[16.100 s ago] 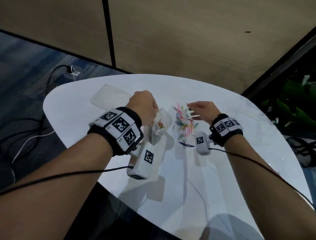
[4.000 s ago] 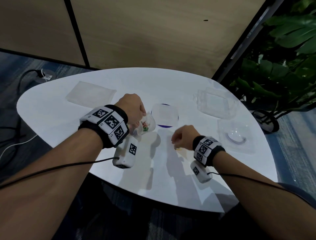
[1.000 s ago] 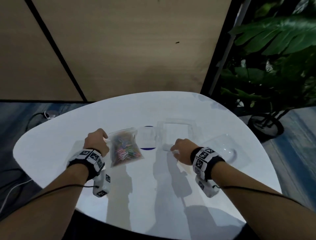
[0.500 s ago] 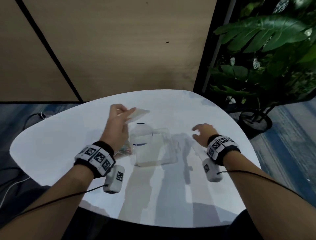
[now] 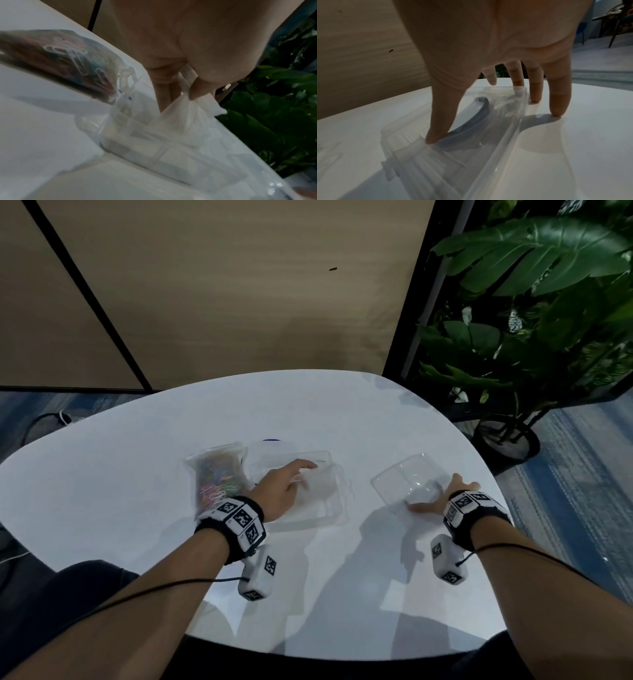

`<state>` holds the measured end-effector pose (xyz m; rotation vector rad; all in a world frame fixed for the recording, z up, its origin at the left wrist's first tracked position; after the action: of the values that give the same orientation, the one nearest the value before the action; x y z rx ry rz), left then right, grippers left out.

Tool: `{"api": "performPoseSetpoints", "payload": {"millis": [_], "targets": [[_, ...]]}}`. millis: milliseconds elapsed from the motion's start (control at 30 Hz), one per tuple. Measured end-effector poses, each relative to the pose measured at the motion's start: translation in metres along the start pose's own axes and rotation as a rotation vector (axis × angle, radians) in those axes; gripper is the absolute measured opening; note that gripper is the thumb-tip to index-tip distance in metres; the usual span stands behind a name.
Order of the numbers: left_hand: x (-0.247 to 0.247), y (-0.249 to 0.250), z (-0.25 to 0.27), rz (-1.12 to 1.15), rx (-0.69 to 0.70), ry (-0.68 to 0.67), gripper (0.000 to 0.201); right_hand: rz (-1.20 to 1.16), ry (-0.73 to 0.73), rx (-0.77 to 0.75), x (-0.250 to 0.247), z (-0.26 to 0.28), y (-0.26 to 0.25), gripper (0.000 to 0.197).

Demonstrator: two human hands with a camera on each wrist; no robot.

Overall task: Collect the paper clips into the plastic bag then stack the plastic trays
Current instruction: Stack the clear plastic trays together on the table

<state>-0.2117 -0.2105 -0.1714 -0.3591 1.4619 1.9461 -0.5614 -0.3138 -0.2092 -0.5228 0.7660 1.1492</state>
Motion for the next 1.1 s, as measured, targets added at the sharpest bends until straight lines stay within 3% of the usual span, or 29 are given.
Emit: {"api": "performPoseSetpoints", "payload": {"millis": [133,233,300,367,433,500,600,700,800,867,1000,1100], "targets": [[-0.001,-0.009,-0.006,-0.363,-0.077,0.062,0.060,0.065,-0.076,0.025,0.012,-0.001,0.006,0.141],[0.019,-0.017,-0.019,-0.549,-0.076,-0.083,0.064,0.100,-0.087,-0.042,0.003,-0.006,0.001,0.103],[0.033,-0.020,-0.023,-0.628,-0.079,-0.194,0.078,0.049,0.026,-0.096,-0.028,-0.003,-0.010,0.085],[0.030,-0.019,-0.023,-0.648,-0.076,-0.175,0.087,-0.088,0.152,-0.213,-0.065,0.007,-0.030,0.063],[0.013,-0.020,-0.020,-0.585,-0.116,-0.103,0.085,-0.469,0.176,-0.364,-0.091,0.022,-0.048,0.037],[-0.008,-0.018,-0.013,-0.519,-0.143,-0.034,0.077,-0.852,0.124,-0.532,-0.101,0.039,-0.070,0.025],[-0.044,-0.017,0.007,-0.373,-0.154,0.080,0.056,-1.059,-0.085,-0.705,-0.076,0.069,-0.119,0.015],[-0.075,-0.023,0.034,-0.192,-0.219,0.232,0.046,-1.098,-0.341,-0.764,-0.023,0.098,-0.164,0.006],[-0.087,-0.032,0.055,0.007,-0.238,0.329,0.046,-1.087,-0.483,-0.743,0.022,0.112,-0.191,0.025],[-0.085,-0.039,0.063,0.101,-0.237,0.311,0.045,-1.043,-0.475,-0.698,0.040,0.116,-0.198,0.031],[-0.072,-0.056,0.065,0.121,-0.279,0.236,0.046,-0.899,-0.348,-0.588,0.061,0.104,-0.197,0.014],[-0.057,-0.068,0.060,0.162,-0.306,0.154,0.048,-0.710,-0.251,-0.565,0.062,0.103,-0.197,0.013]]}}
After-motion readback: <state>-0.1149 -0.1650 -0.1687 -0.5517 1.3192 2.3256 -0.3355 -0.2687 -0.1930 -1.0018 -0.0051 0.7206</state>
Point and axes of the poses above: each hand's wrist, its own z-axis away from the middle knuckle, its own x-axis out of the palm, y = z × x, the point moved 10 cm from there along -z, towards the middle knuckle, and after that the axes turned 11 degrees about -y, right-handed, at the moved point
